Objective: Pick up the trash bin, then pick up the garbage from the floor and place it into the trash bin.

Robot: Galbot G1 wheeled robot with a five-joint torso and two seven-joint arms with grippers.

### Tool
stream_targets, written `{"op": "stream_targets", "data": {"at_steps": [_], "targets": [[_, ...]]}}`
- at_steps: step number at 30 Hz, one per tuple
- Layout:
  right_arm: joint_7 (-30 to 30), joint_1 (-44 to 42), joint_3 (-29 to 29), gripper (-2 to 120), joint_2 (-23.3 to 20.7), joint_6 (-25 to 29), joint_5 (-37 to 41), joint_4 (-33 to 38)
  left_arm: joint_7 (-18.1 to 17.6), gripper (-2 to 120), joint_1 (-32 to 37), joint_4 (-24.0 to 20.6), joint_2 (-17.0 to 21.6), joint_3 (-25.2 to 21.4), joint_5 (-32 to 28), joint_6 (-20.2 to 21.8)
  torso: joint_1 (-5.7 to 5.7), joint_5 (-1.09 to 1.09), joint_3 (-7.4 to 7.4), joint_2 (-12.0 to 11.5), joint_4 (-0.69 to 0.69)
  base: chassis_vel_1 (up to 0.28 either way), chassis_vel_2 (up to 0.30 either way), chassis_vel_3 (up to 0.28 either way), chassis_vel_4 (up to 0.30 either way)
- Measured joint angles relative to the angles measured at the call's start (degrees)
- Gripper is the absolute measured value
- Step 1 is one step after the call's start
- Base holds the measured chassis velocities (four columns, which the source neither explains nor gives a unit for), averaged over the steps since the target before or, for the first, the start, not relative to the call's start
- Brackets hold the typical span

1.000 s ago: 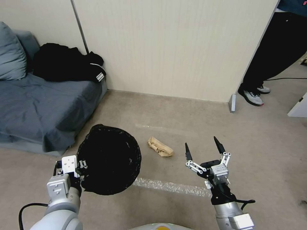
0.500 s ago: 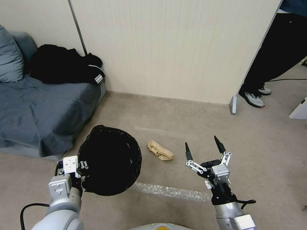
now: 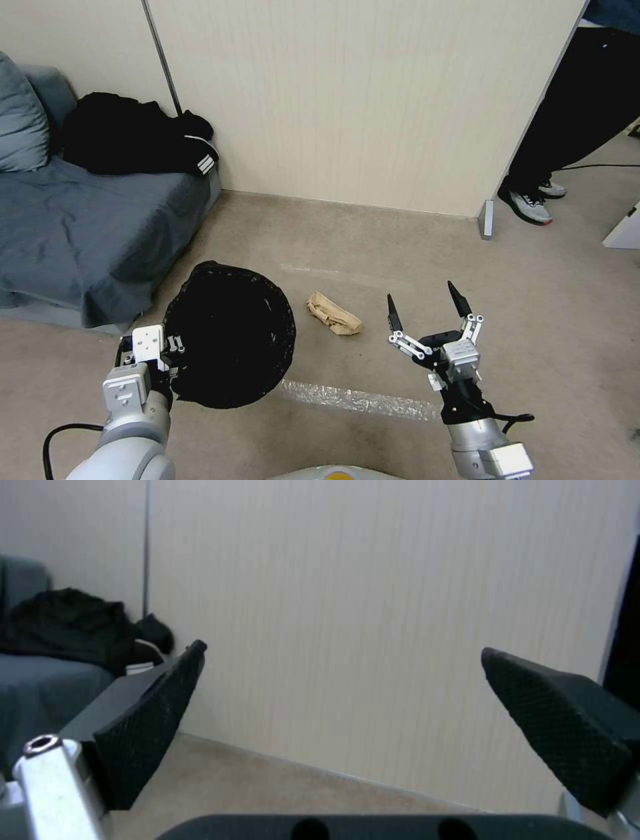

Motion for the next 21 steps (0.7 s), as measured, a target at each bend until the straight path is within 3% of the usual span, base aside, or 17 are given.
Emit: {"op": "stream_targets", "data": {"at_steps": [8, 12, 21], "targets": [[3.5, 5.5, 0.3, 100, -2.9, -6.5, 3.2, -0.6, 0.1, 1, -0.3, 0.3, 0.3, 0.1, 0.1, 0.0, 0.00, 0.00, 0.00, 0.0, 0.00, 0.000, 0.000, 0.000, 0.000], [7.1, 8.7, -0.5, 100, -5.1, -12.4, 5.7, -1.8, 0.1, 1, -0.4, 0.6, 0.3, 0.3, 0.6, 0.0, 0.00, 0.01, 0.00, 0.0, 0.00, 0.000, 0.000, 0.000, 0.000], [8.7, 12.9, -1.7, 100, -7.1, -20.1, 8.1, -4.1, 0.1, 1, -0.4, 0.8, 0.2, 0.7, 1.0, 0.1, 0.00, 0.01, 0.00, 0.0, 0.00, 0.000, 0.000, 0.000, 0.000]]}}
